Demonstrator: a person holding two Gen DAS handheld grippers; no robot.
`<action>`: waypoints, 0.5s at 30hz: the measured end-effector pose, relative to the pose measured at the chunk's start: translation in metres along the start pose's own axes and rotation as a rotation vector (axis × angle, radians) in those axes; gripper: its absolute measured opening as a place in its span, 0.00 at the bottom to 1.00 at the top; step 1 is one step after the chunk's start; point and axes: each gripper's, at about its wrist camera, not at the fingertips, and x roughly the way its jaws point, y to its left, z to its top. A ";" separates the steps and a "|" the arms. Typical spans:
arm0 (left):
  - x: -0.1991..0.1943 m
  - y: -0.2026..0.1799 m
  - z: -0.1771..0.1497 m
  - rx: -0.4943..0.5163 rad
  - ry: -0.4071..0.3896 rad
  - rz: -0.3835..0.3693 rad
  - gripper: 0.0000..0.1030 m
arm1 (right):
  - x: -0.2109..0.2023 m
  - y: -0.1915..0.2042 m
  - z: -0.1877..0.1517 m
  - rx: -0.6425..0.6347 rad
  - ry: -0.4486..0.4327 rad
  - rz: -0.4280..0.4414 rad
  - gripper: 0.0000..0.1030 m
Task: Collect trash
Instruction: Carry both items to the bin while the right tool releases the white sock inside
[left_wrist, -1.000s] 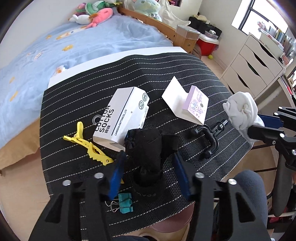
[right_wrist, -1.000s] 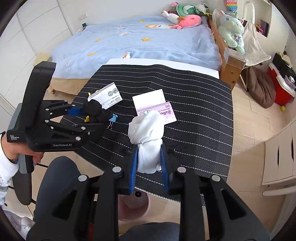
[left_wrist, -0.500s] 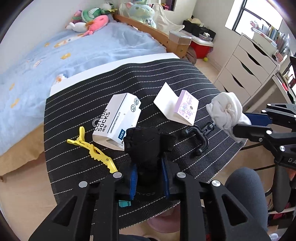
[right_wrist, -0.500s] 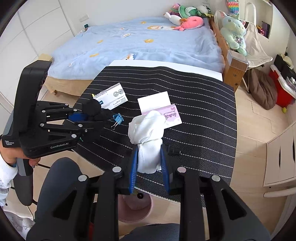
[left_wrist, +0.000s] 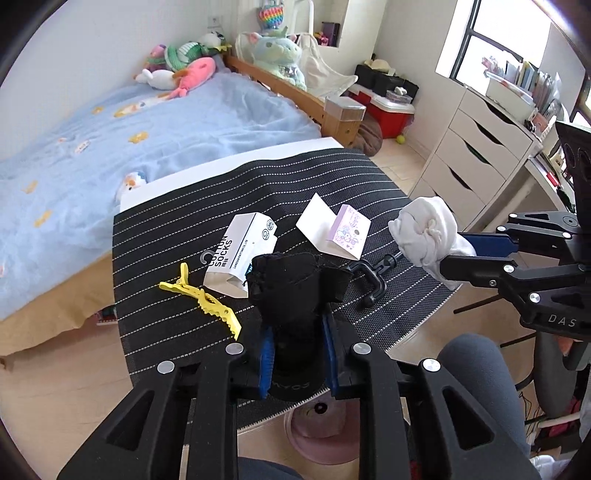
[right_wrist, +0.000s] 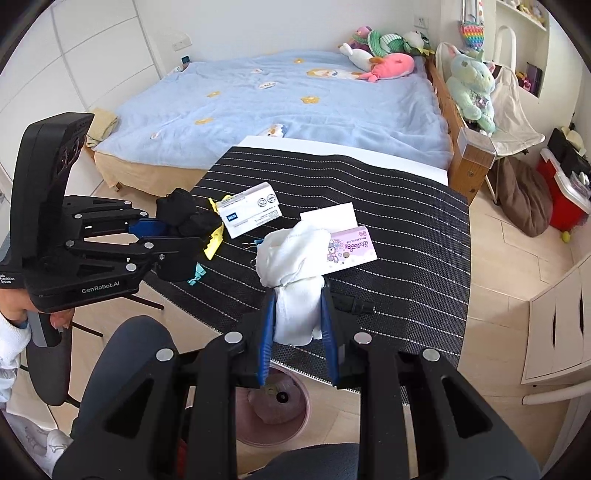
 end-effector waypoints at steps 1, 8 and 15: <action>-0.004 -0.001 -0.002 0.003 -0.007 0.000 0.21 | -0.003 0.002 -0.001 -0.004 -0.006 0.000 0.22; -0.030 -0.016 -0.019 0.035 -0.055 -0.002 0.21 | -0.022 0.020 -0.014 -0.026 -0.041 0.031 0.22; -0.052 -0.025 -0.040 0.044 -0.090 -0.017 0.21 | -0.042 0.037 -0.031 -0.051 -0.073 0.047 0.22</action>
